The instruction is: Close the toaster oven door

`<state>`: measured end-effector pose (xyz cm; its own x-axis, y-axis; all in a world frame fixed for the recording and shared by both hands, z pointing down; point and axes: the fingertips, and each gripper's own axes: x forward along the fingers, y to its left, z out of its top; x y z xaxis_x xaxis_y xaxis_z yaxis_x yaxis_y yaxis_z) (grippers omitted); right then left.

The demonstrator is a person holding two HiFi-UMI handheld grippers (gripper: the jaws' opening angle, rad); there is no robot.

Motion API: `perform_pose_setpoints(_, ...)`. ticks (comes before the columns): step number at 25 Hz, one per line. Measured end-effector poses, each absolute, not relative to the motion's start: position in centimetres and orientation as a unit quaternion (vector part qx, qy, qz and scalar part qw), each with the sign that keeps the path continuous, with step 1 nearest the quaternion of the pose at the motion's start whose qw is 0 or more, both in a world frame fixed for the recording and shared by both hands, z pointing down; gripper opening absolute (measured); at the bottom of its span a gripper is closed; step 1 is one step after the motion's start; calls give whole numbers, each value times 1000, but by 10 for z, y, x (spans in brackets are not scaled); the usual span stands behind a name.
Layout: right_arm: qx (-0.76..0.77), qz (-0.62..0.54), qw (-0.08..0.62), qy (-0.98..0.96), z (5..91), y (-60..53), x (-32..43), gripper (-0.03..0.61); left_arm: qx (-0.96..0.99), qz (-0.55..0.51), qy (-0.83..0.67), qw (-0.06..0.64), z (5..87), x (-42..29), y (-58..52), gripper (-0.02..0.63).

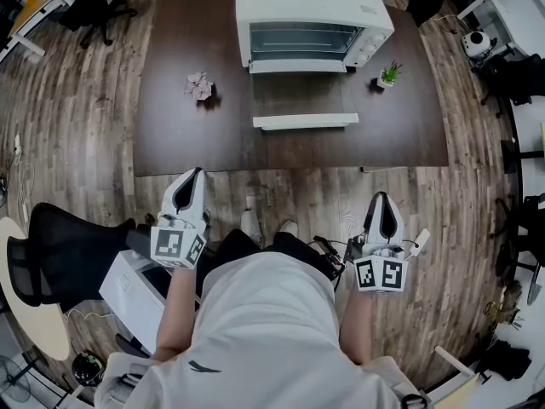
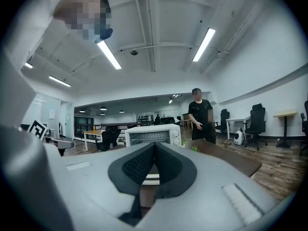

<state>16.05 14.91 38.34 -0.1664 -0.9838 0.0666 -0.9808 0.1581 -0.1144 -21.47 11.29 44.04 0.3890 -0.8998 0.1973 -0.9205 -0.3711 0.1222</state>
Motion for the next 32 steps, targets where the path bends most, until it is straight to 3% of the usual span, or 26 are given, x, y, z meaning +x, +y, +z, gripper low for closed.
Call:
perform_pose_setpoints(11, -665, -78, -14, 743, 403, 113, 145, 9, 853, 48, -510, 105, 449, -211, 53, 2)
perform_pose_setpoints(32, -608, -86, -7, 790, 410, -70, 209, 23, 810, 52, -576, 93, 443, -173, -69, 2)
